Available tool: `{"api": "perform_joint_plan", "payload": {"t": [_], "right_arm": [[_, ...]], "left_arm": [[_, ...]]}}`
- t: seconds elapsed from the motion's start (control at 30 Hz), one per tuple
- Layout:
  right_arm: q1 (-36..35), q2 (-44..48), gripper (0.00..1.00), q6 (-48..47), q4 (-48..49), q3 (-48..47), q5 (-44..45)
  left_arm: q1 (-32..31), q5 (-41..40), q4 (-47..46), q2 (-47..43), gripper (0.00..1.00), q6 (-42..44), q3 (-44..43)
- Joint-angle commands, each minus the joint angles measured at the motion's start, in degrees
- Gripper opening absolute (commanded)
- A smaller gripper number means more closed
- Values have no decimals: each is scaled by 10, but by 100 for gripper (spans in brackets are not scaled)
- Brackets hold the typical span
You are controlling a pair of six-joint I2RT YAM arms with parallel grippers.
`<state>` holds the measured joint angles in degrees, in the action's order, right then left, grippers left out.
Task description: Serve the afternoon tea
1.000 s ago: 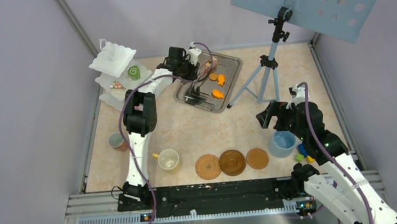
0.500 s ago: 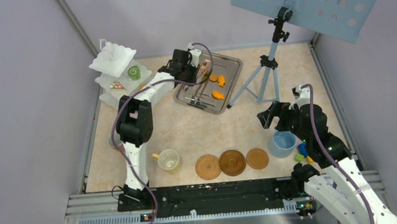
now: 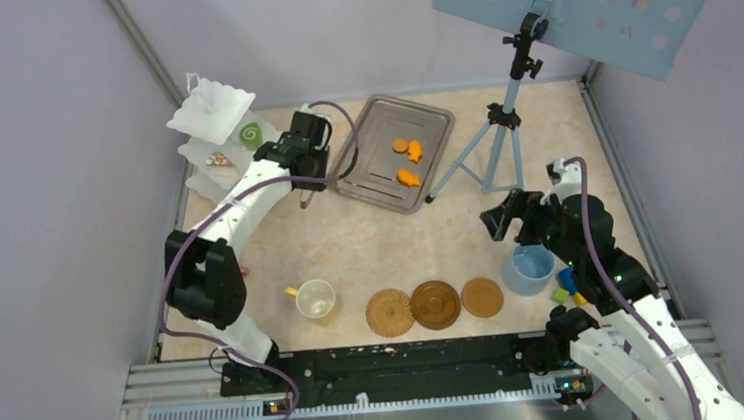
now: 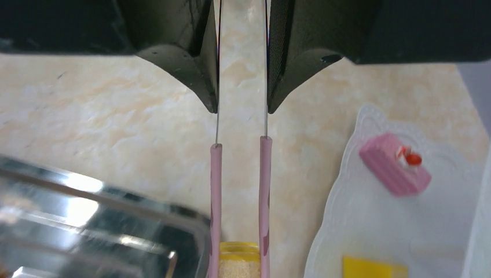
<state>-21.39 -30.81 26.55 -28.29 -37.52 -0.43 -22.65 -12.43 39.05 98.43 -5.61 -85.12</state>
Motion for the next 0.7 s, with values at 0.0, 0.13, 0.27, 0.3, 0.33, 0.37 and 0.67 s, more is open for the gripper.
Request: {"api": "perform_joint_plan", "payload": {"t": [0.0, 0.13, 0.27, 0.3, 0.33, 0.37, 0.67], "right_arm": [[-6, 0, 98, -9, 26, -3, -8], [-6, -3, 98, -10, 25, -5, -9], [-6, -5, 98, -11, 29, -3, -12], [-6, -5, 98, -12, 29, -3, -13], [-7, -6, 98, -12, 29, -4, -11], [-7, -6, 98, -12, 26, -6, -10], [-6, 9, 98, -6, 18, -6, -4]], "left_arm": [[1, -87, 31, -91, 21, -38, 69], [6, -107, 43, -126, 21, -88, 119], [10, -126, 34, -145, 18, -160, 167], [12, -134, 29, -150, 18, -176, 176], [13, -148, 22, -155, 18, -191, 184], [14, -161, 13, -160, 18, -203, 191], [32, -219, -42, -144, 21, -308, 198]]}}
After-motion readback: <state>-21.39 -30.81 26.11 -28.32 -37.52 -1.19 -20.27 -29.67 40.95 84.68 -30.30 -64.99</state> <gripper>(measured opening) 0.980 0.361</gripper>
